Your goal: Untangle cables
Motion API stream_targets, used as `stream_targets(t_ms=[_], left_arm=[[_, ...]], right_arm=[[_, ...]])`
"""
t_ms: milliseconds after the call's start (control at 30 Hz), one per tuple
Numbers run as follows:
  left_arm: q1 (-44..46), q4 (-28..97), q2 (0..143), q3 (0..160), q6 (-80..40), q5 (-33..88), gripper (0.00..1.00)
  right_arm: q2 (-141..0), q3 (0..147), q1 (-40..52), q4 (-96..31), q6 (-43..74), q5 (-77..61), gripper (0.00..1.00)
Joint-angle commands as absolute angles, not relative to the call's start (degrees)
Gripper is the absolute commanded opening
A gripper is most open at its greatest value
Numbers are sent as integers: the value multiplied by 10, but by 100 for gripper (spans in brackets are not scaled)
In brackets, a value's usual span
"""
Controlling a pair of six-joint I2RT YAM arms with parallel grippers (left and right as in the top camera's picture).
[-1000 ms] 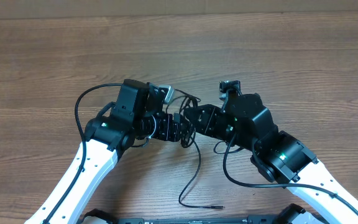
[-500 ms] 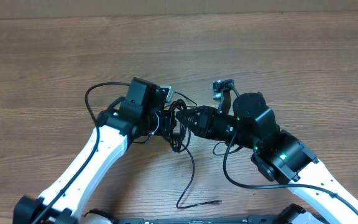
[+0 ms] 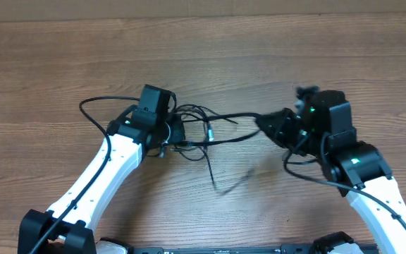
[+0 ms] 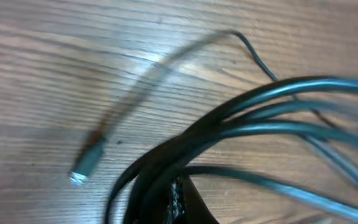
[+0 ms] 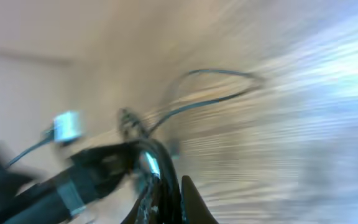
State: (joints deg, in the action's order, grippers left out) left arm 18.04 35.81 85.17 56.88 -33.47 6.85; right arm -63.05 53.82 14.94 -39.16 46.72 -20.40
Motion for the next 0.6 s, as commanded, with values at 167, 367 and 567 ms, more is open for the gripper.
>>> stream_targets(t_ms=[167,367,567], left_arm=[[105,362,865,560,-401,64,4],[105,335,865,561,-298,165,4],[141,316,865,561,-213,270,31]], right_arm=[[-630,548,97,-464,444,-22,22],[-678,548,97,-484,444,-27,60],[-715,548,97,-476,444,-30,100]])
